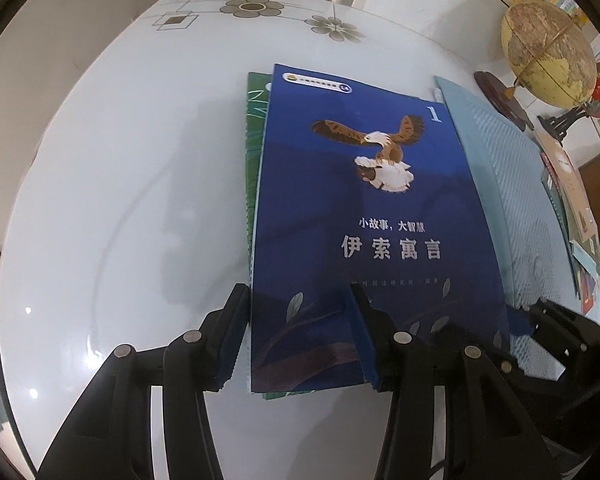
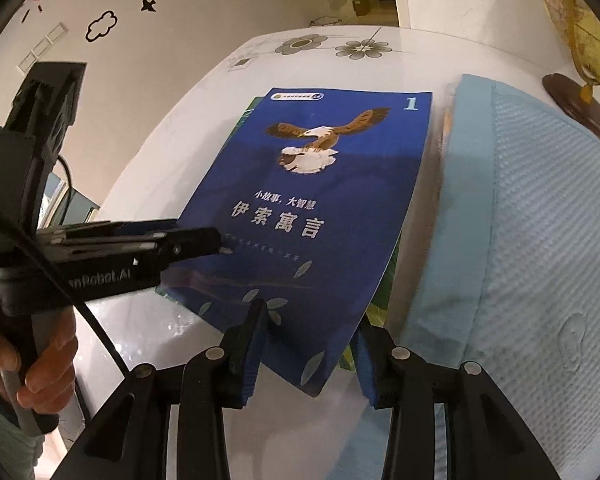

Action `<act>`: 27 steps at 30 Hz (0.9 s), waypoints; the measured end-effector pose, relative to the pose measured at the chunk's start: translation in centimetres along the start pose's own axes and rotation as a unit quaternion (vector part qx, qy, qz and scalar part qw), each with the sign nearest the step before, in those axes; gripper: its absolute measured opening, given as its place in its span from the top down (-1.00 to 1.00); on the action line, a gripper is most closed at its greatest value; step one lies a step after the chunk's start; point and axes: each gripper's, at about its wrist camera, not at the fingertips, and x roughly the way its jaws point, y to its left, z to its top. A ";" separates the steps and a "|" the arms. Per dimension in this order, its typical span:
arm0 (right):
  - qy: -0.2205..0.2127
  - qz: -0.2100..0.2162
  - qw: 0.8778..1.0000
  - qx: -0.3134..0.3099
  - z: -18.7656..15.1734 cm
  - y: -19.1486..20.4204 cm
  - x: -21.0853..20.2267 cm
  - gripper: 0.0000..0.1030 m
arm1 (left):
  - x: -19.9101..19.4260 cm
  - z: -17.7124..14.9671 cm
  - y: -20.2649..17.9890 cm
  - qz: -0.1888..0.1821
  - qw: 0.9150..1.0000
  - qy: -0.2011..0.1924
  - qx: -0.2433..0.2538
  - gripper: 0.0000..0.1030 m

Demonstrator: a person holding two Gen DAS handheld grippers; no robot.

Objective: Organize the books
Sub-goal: 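Open the right tool and withdraw from the blue book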

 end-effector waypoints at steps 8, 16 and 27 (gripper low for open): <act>0.004 -0.044 0.998 -0.040 1.8 -1.3 -0.4 0.19 | -0.5 -0.8 0.5 -0.018 0.999 -0.003 -0.042 0.12; 0.021 -0.016 0.999 -0.031 2.6 -2.1 0.4 0.11 | 0.0 -0.2 0.3 -0.012 0.999 -0.009 -0.038 0.12; 0.025 -0.029 0.999 -0.033 -0.2 0.1 0.0 0.02 | 0.2 0.5 0.3 0.002 1.000 -0.004 0.001 0.12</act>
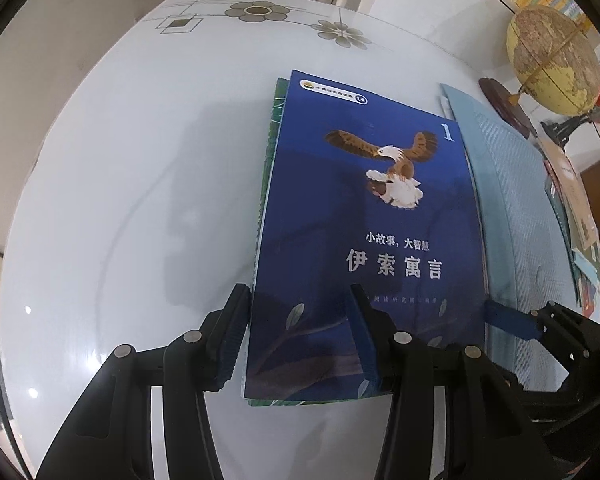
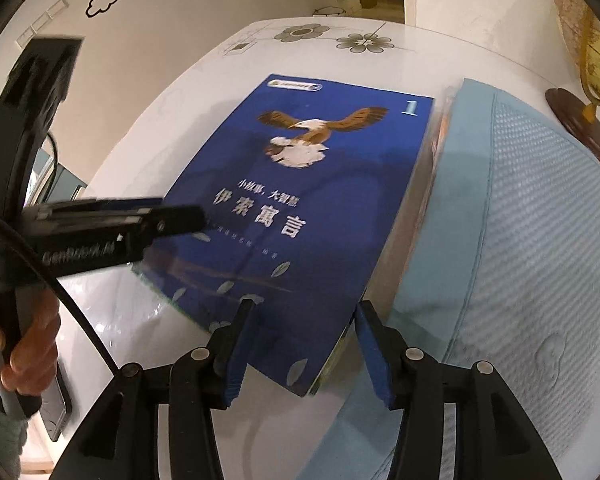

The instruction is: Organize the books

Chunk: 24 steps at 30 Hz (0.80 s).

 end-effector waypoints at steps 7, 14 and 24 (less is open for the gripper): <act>-0.023 -0.001 1.000 -0.011 0.4 -0.4 -1.6 0.02 | -0.7 -1.0 0.4 -0.005 1.000 -0.007 -0.013 0.12; -0.049 -0.015 0.999 -0.010 0.2 -2.6 -4.9 0.02 | -3.5 -1.8 0.1 -0.009 0.999 -0.034 -0.037 0.12; -0.093 -0.058 0.988 0.105 -6.8 -17.8 -14.5 0.00 | -6.5 0.3 -15.8 -0.089 0.992 -0.071 0.056 0.12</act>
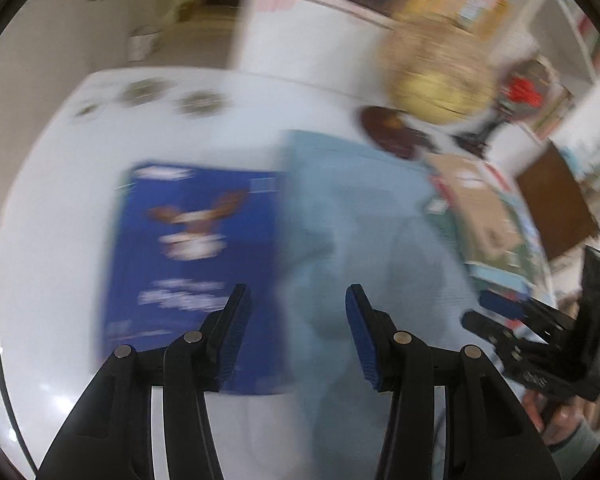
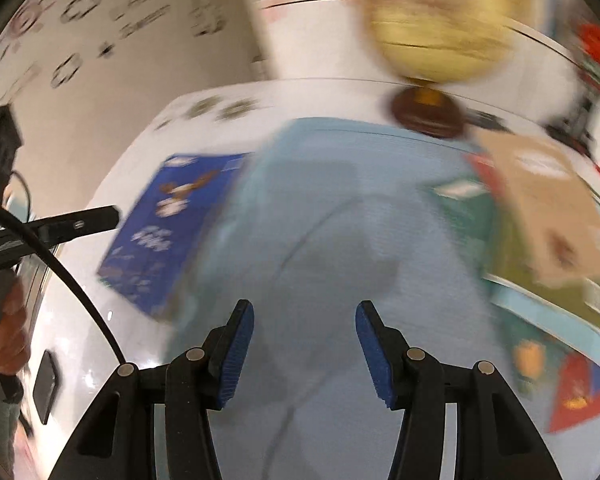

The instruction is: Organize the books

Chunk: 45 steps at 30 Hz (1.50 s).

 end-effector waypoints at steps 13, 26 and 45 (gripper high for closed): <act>-0.045 -0.016 0.987 0.151 1.0 -29.3 -6.3 -0.07 | 13.9 4.3 -25.6 -0.038 0.996 0.033 0.071 0.07; 0.015 0.032 0.996 0.086 4.4 -31.0 0.6 0.17 | 19.4 3.9 -28.6 0.037 0.998 0.039 0.024 0.06; 0.051 0.080 0.993 0.064 -5.6 -33.3 -5.0 0.18 | 16.5 -5.0 -32.4 -0.037 0.991 0.103 0.074 0.05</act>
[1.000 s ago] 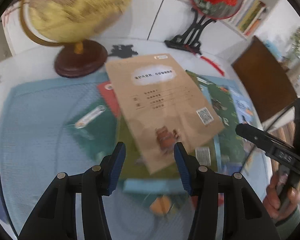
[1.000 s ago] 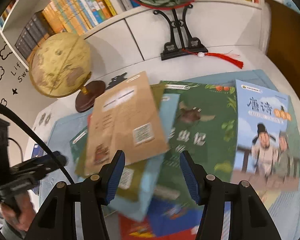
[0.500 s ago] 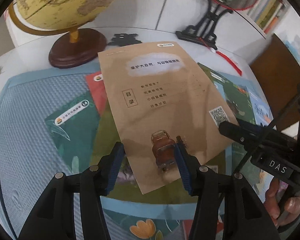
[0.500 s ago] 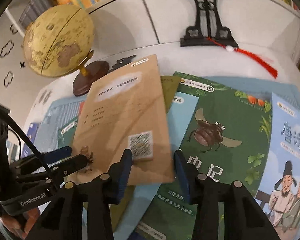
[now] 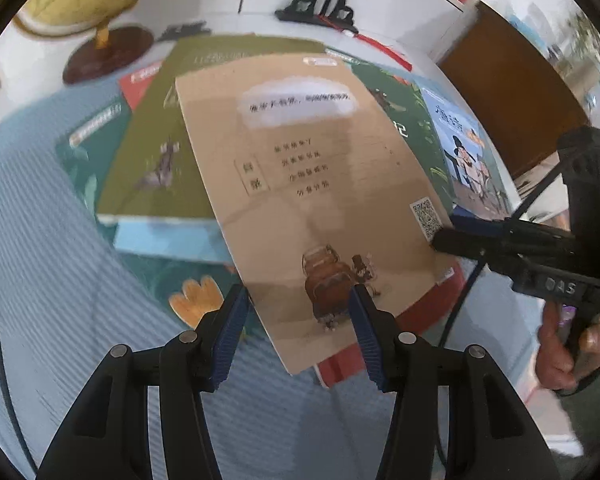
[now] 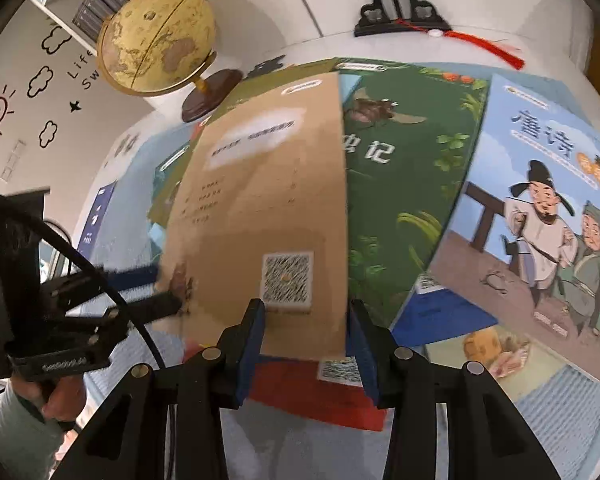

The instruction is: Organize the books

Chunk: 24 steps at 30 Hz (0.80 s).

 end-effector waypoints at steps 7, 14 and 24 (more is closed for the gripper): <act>-0.005 0.005 1.000 -0.019 1.4 1.0 0.6 0.14 | 0.1 -0.5 1.1 -0.013 0.999 -0.011 -0.050 0.05; 0.007 0.153 0.988 -0.010 -0.2 0.2 -2.3 0.14 | -0.8 -2.7 2.8 -0.037 0.996 -0.010 -0.083 0.04; 0.022 0.186 0.982 0.004 -0.5 2.6 1.9 0.49 | -1.2 -4.5 4.4 -0.046 0.993 -0.005 -0.106 0.05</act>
